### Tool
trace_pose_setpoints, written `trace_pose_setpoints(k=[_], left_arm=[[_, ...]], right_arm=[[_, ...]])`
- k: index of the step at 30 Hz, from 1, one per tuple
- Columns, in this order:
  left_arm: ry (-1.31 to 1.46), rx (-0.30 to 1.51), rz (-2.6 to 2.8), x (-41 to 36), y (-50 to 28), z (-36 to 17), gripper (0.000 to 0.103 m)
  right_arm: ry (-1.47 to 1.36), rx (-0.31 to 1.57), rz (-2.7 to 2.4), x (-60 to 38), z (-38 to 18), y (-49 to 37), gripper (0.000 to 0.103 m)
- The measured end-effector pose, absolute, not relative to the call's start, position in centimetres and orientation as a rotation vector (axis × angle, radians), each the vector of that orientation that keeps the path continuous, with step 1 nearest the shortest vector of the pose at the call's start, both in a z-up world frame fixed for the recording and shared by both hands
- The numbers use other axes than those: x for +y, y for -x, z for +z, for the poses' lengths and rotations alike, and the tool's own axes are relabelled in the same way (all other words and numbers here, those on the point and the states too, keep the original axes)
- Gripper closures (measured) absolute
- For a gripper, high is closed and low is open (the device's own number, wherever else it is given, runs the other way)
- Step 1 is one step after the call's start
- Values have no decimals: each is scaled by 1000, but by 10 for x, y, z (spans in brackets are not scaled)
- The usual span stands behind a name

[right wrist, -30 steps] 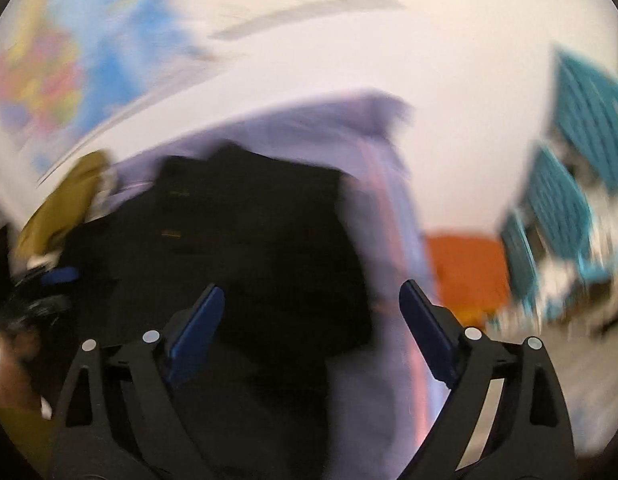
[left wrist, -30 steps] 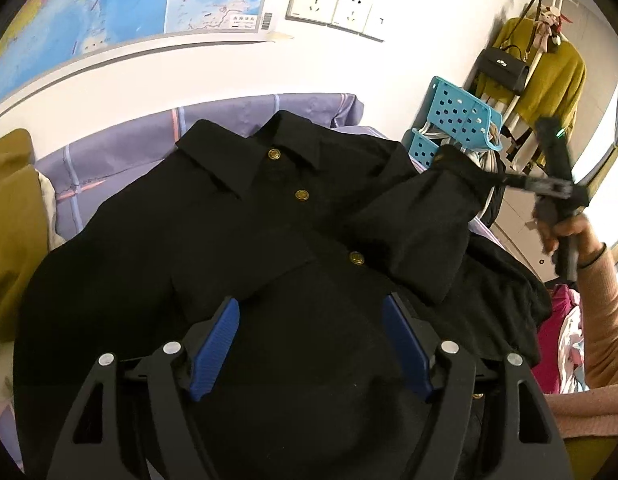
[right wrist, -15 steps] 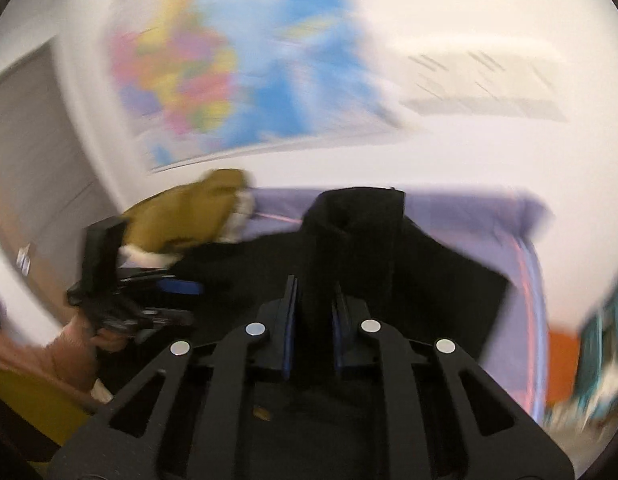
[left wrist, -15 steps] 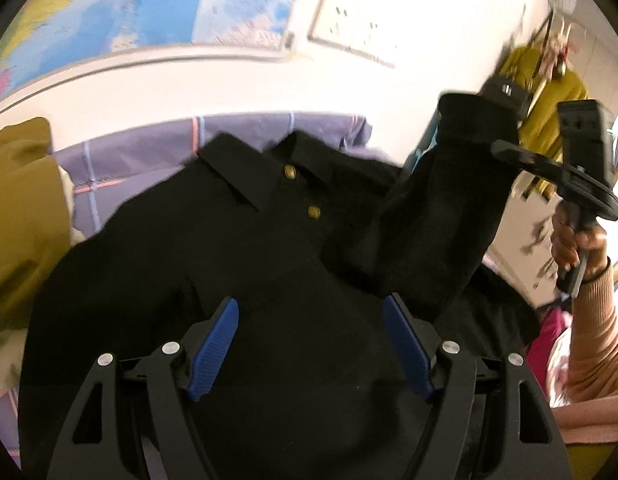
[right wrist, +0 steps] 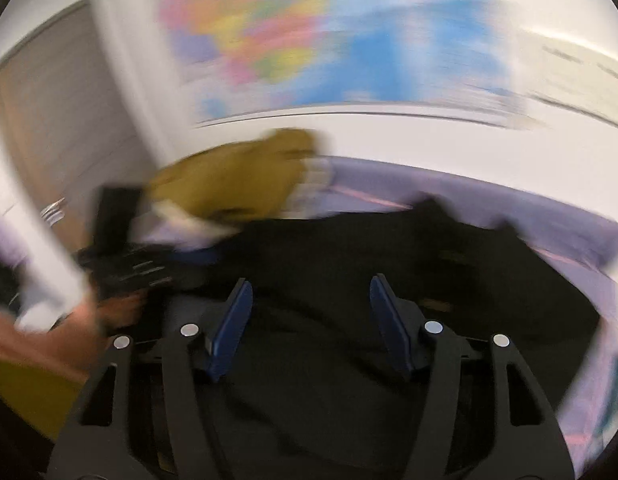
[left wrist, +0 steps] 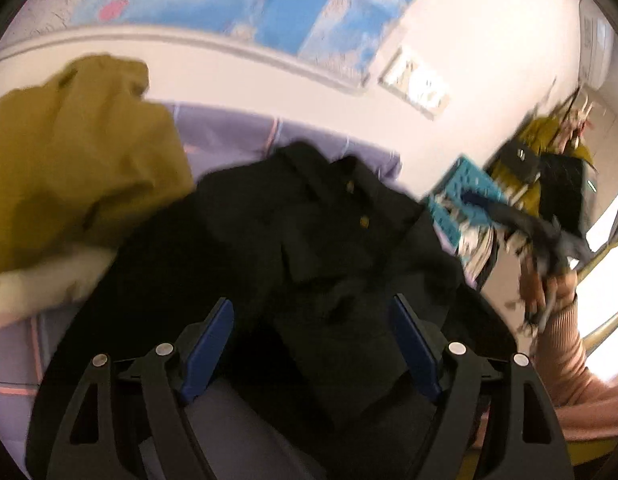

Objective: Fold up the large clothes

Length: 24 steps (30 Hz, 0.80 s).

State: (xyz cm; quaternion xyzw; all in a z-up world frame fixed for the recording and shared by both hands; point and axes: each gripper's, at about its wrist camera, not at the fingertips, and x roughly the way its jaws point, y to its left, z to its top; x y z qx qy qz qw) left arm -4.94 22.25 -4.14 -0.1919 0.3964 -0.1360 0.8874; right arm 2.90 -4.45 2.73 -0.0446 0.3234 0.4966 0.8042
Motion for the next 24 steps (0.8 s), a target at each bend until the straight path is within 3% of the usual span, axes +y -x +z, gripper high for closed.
trace_pose_setpoints(k=[3, 8, 9, 11, 12, 14, 15, 19, 22, 24], left_arm=[[332, 900, -296, 206, 40, -54, 25], [223, 1021, -320, 179, 16, -74, 26], [211, 1034, -338, 172, 12, -77, 33], [169, 1043, -349, 159, 8, -78, 48], [149, 1036, -354, 156, 10, -77, 60], [109, 994, -338, 150, 12, -70, 71], [111, 975, -338, 151, 13, -67, 84], [123, 820, -308, 158, 14, -33, 91], [105, 671, -271, 162, 18, -11, 90], [89, 671, -283, 166, 9, -18, 85]], right_arm=[[65, 764, 800, -89, -3, -75, 31], [17, 897, 530, -140, -59, -133, 28], [10, 918, 516, -144, -70, -141, 23], [13, 950, 525, -149, -81, -144, 24], [11, 963, 547, -147, -89, -147, 35], [23, 932, 578, -144, -88, -146, 75], [6, 935, 617, -147, -85, -148, 95], [-131, 810, 688, -187, -51, -142, 96], [-262, 729, 661, -221, -39, -146, 98], [-304, 730, 583, -235, -50, -156, 98]])
